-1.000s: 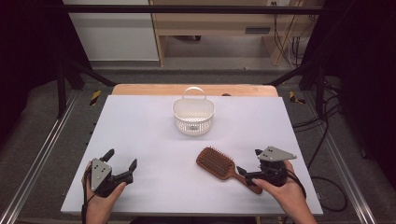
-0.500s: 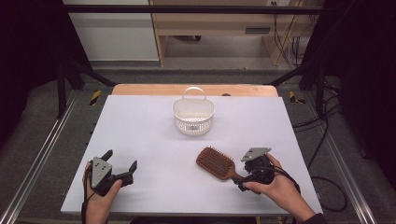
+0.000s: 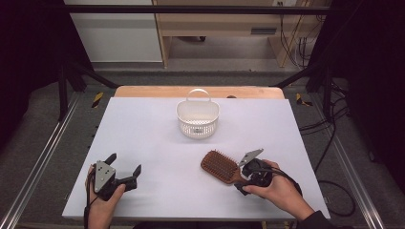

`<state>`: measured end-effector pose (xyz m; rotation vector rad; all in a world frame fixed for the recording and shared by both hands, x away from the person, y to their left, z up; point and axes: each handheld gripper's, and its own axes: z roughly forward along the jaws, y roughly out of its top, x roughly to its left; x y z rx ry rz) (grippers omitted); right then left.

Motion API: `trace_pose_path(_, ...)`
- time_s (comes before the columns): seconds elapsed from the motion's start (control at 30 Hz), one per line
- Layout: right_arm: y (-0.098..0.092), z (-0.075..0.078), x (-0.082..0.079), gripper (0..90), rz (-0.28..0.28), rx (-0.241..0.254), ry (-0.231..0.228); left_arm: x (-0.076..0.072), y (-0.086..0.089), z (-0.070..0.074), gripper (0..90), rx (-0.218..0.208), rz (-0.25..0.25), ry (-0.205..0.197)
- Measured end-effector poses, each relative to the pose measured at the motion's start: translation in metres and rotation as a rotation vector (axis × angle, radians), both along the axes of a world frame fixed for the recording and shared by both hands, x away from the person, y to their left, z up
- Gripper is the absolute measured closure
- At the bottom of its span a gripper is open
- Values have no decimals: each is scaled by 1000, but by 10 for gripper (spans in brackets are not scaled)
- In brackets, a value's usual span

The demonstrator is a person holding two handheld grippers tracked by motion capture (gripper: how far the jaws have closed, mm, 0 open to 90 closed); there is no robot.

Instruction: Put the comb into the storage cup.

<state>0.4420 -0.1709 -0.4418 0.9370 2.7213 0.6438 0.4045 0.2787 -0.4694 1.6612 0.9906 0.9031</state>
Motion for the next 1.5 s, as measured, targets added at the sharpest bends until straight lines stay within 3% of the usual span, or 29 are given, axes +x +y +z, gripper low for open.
trace_pose_path(0.2,0,-4,6,448,3,-11,53,0,0,0,39,1,-2,1)
trace_pose_path(0.6,2,-9,11,587,19,-45,99,0,-1,0,41,5,-7,2)
trace_pose_path(1.5,11,-8,19,711,60,-131,133,0,-3,0,48,13,-18,7)
